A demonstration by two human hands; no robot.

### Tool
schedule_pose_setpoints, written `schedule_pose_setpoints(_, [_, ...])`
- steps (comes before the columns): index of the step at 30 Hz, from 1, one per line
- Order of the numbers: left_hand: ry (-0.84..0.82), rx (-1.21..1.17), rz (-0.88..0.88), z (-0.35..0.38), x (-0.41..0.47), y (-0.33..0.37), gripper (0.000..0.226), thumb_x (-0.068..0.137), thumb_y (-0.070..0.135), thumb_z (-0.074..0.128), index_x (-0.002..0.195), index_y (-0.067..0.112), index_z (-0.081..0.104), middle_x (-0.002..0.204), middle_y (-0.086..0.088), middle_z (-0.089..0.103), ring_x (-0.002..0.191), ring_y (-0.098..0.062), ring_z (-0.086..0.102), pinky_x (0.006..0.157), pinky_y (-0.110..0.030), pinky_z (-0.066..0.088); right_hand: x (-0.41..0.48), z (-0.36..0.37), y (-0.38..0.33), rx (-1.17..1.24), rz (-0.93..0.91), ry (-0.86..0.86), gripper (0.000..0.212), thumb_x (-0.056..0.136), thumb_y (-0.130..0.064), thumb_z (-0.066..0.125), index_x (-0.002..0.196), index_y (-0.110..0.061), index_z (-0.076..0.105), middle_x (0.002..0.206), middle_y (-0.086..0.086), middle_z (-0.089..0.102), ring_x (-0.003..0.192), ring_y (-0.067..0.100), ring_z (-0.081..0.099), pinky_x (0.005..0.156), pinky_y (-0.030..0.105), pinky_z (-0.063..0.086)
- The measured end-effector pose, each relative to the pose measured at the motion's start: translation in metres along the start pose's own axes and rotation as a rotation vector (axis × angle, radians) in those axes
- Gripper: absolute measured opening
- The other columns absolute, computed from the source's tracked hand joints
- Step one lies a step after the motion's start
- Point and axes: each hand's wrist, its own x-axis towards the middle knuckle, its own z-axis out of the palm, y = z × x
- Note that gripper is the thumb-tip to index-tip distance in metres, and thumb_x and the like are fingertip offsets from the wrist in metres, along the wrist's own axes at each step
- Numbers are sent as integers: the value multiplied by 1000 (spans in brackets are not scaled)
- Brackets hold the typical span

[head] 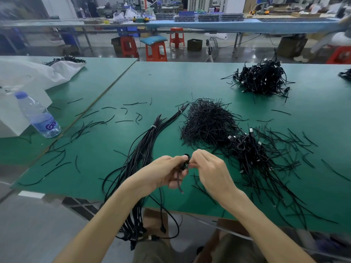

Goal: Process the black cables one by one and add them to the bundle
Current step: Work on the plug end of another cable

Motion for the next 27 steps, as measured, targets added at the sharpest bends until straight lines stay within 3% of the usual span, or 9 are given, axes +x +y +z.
schedule_pose_setpoints(3, [61, 135, 17, 4, 9, -5, 46, 106, 45, 49, 79, 14, 68, 63, 1, 60, 50, -16, 47, 49, -22, 40, -7, -2, 8, -30, 49, -61, 21, 93, 5, 57, 78, -8, 53, 75, -6, 54, 68, 4, 52, 59, 23, 47])
schedule_pose_setpoints(5, [154, 409, 118, 9, 15, -6, 55, 106, 48, 46, 72, 15, 73, 57, 2, 61, 50, -16, 53, 50, -21, 42, -9, -4, 11, 121, 318, -136, 25, 95, 5, 61, 78, -12, 53, 71, -15, 54, 70, -4, 54, 61, 19, 40])
schedule_pose_setpoints(8, [286, 566, 231, 12, 28, -9, 47, 105, 44, 52, 78, 10, 69, 54, 3, 63, 50, -18, 58, 50, -25, 41, -8, -10, 16, 439, 665, -212, 19, 101, -9, 58, 86, -17, 65, 75, -7, 69, 71, 7, 64, 65, 25, 48])
schedule_pose_setpoints(12, [350, 579, 286, 23, 41, -13, 25, 104, 33, 58, 87, 15, 59, 68, 3, 74, 51, -18, 68, 50, -28, 46, -7, -19, 21, 649, 845, -234, 20, 102, -32, 59, 107, -16, 69, 101, 2, 71, 89, 20, 71, 70, 39, 63])
schedule_pose_setpoints(15, [275, 566, 346, 26, 44, -10, 17, 107, 22, 51, 92, 20, 60, 75, 4, 76, 55, -19, 71, 52, -27, 50, -6, -25, 25, 725, 919, -204, 21, 95, -25, 71, 110, -10, 67, 108, 10, 70, 89, 25, 72, 65, 39, 61])
schedule_pose_setpoints(18, [328, 565, 330, 12, 43, -1, 22, 109, 29, 46, 99, 24, 65, 82, 10, 77, 59, -17, 72, 56, -32, 57, 0, -40, 38, 633, 952, -99, 19, 92, -15, 74, 108, -8, 66, 101, 11, 72, 84, 38, 72, 72, 52, 61])
schedule_pose_setpoints(21, [657, 778, 309, -24, 40, 0, 17, 105, 31, 53, 109, 19, 64, 87, 9, 75, 72, -18, 71, 69, -41, 61, 7, -61, 62, 407, 904, 62, 13, 94, -20, 71, 102, -16, 62, 97, 5, 69, 69, 16, 71, 64, 29, 60])
schedule_pose_setpoints(24, [911, 1150, 66, -65, 36, -7, 30, 104, 32, 55, 119, 6, 53, 115, -10, 63, 100, -24, 56, 78, -39, 48, 11, -76, 93, 96, 887, 219, 22, 96, -23, 69, 112, -11, 59, 106, 6, 63, 88, 20, 66, 80, 34, 58])
schedule_pose_setpoints(27, [862, 1302, -223, -85, 36, -21, 45, 104, 38, 55, 127, 0, 46, 129, -20, 52, 121, -35, 49, 91, -46, 47, 5, -77, 121, -86, 953, 151, 36, 98, -27, 67, 124, -5, 55, 120, 8, 52, 99, 19, 54, 96, 41, 49])
